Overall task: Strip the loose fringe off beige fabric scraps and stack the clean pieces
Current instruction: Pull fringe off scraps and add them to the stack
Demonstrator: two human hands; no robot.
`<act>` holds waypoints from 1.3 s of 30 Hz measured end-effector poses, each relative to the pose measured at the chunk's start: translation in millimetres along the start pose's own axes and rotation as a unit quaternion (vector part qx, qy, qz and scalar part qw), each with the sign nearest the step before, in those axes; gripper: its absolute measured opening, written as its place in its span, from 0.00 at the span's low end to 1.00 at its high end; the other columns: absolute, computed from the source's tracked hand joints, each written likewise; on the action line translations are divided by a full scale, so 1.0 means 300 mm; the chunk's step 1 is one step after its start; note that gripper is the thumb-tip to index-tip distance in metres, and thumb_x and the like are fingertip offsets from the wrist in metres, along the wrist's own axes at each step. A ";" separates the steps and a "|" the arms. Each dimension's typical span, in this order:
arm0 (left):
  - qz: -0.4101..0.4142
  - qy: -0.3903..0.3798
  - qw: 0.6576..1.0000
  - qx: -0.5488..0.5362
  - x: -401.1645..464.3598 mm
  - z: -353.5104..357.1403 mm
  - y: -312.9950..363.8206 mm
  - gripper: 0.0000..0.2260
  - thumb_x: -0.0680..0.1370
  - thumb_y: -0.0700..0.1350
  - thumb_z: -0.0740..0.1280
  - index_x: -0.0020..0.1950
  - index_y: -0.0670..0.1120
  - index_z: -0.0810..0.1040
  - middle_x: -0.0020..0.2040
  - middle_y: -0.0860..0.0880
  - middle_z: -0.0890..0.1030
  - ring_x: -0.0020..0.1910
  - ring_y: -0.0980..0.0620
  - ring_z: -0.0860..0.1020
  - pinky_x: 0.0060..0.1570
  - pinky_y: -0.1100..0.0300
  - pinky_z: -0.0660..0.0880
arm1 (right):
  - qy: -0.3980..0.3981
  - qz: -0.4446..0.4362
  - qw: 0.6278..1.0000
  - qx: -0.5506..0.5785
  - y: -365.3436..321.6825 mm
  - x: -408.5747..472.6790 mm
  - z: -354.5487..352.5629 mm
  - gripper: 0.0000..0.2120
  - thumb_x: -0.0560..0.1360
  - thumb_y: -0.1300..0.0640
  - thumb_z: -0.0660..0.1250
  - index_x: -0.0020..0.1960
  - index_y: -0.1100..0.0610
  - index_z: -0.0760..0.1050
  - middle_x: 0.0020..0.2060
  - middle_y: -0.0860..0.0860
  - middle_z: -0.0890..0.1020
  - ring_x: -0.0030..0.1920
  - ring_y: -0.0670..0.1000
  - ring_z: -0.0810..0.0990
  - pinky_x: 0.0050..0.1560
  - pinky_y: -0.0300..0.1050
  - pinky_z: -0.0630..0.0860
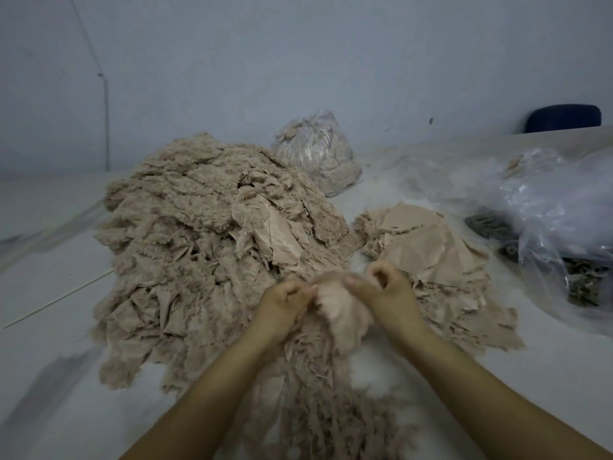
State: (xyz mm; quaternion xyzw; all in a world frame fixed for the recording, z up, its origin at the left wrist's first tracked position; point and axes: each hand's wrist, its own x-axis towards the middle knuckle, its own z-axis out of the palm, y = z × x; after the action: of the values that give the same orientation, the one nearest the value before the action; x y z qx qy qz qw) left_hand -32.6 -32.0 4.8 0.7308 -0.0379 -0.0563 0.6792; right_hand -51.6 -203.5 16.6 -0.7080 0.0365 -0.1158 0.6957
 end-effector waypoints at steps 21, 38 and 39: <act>0.245 0.052 0.869 0.426 0.037 -0.024 -0.036 0.05 0.76 0.50 0.67 0.49 0.50 0.78 0.44 0.59 0.71 0.44 0.61 0.69 0.44 0.74 0.64 | 0.031 -0.041 0.842 -0.537 0.140 0.205 -0.318 0.36 0.76 0.35 0.57 0.78 0.51 0.53 0.76 0.54 0.58 0.76 0.56 0.55 0.74 0.57 0.56; 0.169 -0.044 0.908 0.381 0.137 0.051 -0.130 0.23 0.74 0.42 0.70 0.68 0.48 0.71 0.62 0.54 0.71 0.60 0.59 0.70 0.58 0.74 0.63 | 0.101 -0.332 0.809 -0.475 0.139 0.191 -0.226 0.25 0.77 0.46 0.57 0.64 0.62 0.75 0.57 0.61 0.78 0.59 0.60 0.73 0.60 0.59 0.69; 0.161 -0.047 0.917 0.362 0.129 0.038 -0.132 0.22 0.74 0.38 0.69 0.67 0.47 0.72 0.62 0.52 0.73 0.60 0.59 0.71 0.58 0.76 0.63 | 0.016 -0.318 0.836 -0.446 0.135 0.156 -0.175 0.21 0.78 0.48 0.58 0.64 0.60 0.75 0.56 0.57 0.79 0.56 0.58 0.75 0.58 0.52 0.70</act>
State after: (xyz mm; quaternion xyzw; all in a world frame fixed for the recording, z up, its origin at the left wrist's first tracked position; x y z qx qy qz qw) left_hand 3.3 -45.4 -36.8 0.9073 -0.2052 0.0370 0.3651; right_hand -13.1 -266.0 -18.2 -0.9123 -0.1322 -0.3132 0.2285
